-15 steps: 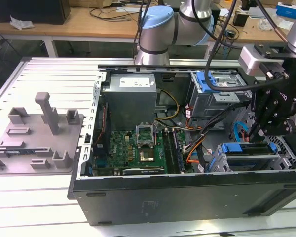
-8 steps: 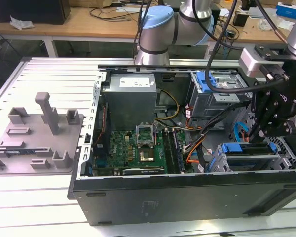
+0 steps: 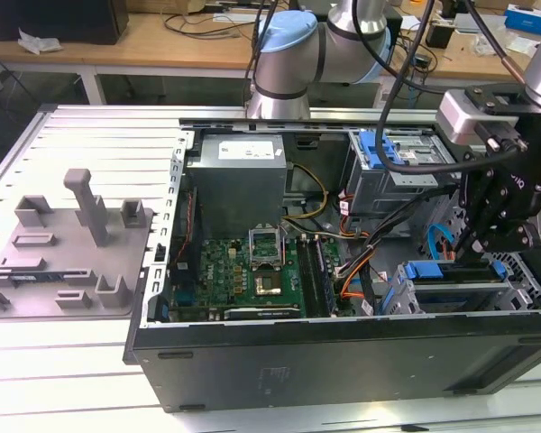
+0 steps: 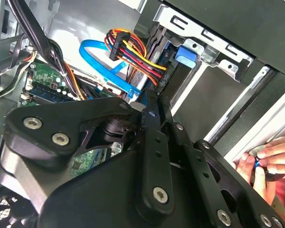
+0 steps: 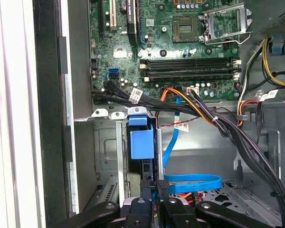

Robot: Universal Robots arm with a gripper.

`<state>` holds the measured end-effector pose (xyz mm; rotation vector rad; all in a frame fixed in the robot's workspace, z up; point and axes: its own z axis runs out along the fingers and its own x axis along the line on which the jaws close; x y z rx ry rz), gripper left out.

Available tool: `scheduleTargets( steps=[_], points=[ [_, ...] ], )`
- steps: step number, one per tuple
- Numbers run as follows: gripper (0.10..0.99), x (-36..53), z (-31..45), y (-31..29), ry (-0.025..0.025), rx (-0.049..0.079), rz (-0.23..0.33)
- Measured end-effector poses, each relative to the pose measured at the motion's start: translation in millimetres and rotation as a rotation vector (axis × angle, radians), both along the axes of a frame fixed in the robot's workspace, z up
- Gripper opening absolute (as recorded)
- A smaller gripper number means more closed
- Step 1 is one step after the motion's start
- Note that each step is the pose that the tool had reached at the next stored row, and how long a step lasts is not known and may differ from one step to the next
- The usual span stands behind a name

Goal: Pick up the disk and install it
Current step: 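Insert the second disk wire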

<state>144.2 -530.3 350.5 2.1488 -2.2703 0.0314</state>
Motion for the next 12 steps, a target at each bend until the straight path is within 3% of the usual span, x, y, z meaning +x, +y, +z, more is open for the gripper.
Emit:
scheduleTargets(
  steps=[12],
  points=[
    [0.161, 1.4, -4.3, -0.1, 0.0, 0.0, 0.004]
  ],
)
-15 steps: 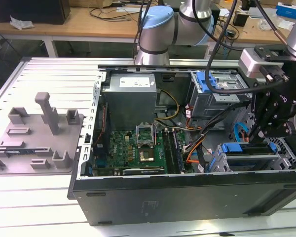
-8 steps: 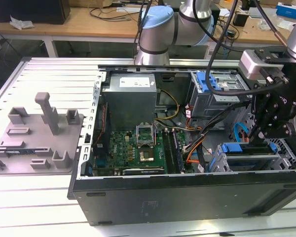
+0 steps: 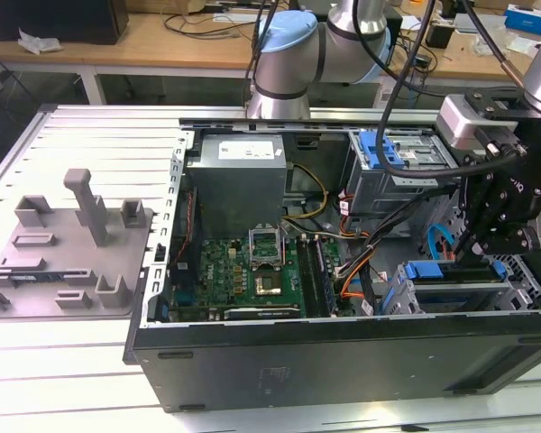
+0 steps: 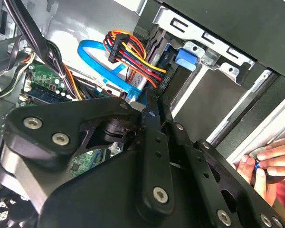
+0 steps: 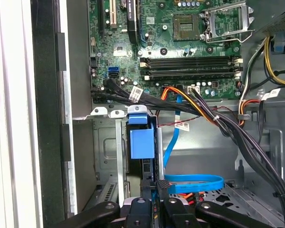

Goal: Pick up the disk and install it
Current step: 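Insert the second disk wire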

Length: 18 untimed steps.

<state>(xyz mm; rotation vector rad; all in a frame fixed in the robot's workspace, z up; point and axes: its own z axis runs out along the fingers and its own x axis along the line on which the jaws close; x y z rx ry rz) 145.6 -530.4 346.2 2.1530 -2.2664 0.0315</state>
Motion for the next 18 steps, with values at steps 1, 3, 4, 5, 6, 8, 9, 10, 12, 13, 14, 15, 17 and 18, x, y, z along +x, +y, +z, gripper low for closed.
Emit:
scheduleTargets(
  steps=[1, 3, 4, 5, 6, 8, 9, 10, 12, 13, 14, 15, 17, 18],
  points=[
    [0.161, 0.0, -0.4, 0.0, 0.0, 0.0, 0.001],
    [0.161, 0.0, -1.6, 0.0, 0.0001, 0.0, 0.003],
    [0.161, 0.0, -2.2, 0.0, 0.0, 0.0, 0.004],
    [0.161, 0.0, -2.6, 0.0, 0.0001, 0.0, 0.005],
    [0.161, 0.0, -3.1, 0.0, 0.0001, 0.0, 0.007],
    [0.161, 0.0, -4.2, 0.0, 0.0001, 0.0, 0.012],
    [0.161, 0.0, -4.6, 0.0, 0.0001, 0.0, 0.014],
    [0.161, -0.2, -5.1, 0.0, 0.0, 0.0, 0.017],
    [0.161, -1.1, -7.0, -0.1, -0.0001, -0.001, 0.023],
    [0.161, -1.5, -7.8, -0.1, 0.0, -0.001, 0.024],
    [0.161, -2.0, -9.3, 0.0, -0.0001, -0.001, 0.027],
    [0.173, -2.2, -8.9, 0.2, 0.0004, 0.002, 0.027],
    [0.235, -2.2, 8.6, 0.1, 0.0, 0.0, 0.027],
    [0.235, -2.2, 15.7, 0.0, 0.0, 0.0, 0.027]
  ],
)
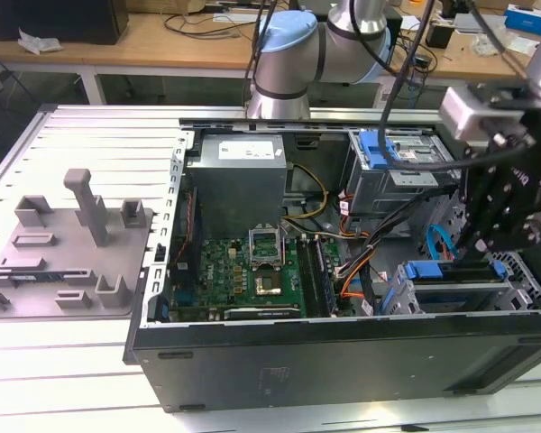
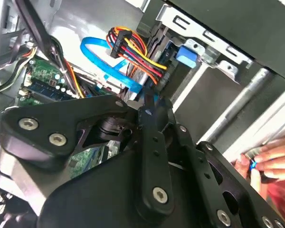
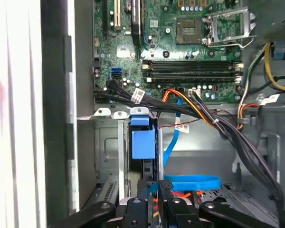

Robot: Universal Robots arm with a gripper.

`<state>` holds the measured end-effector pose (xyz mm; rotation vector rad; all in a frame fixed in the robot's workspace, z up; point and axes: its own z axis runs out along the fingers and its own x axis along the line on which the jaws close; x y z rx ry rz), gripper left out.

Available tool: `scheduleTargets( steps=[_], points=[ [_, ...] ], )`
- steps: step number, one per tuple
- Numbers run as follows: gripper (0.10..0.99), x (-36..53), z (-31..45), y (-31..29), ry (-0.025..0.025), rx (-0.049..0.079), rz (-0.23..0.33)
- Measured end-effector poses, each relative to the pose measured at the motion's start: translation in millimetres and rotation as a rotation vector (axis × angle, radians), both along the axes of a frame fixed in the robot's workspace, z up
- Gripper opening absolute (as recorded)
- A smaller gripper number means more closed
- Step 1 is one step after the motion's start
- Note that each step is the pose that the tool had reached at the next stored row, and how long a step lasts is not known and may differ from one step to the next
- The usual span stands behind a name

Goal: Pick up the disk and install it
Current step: 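Insert the second disk wire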

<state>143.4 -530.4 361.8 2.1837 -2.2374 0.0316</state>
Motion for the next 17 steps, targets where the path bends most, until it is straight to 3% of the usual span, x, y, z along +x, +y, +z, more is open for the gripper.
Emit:
scheduleTargets(
  steps=[1, 4, 5, 7, 17],
  points=[
    [0.235, 0.0, 4.4, 0.1, 0.0, 0.0, 0.0],
    [0.235, 0.0, 27.5, 0.2, 0.0, 0.0, 0.0],
    [0.227, 0.0, 30.5, 0.2, 0.0, -0.001, 0.0],
    [0.106, 0.0, 30.8, 0.5, -0.0001, -0.001, 0.0],
    [0.106, 0.0, 30.9, 0.5, -0.0001, -0.004, 0.0]
  ],
)
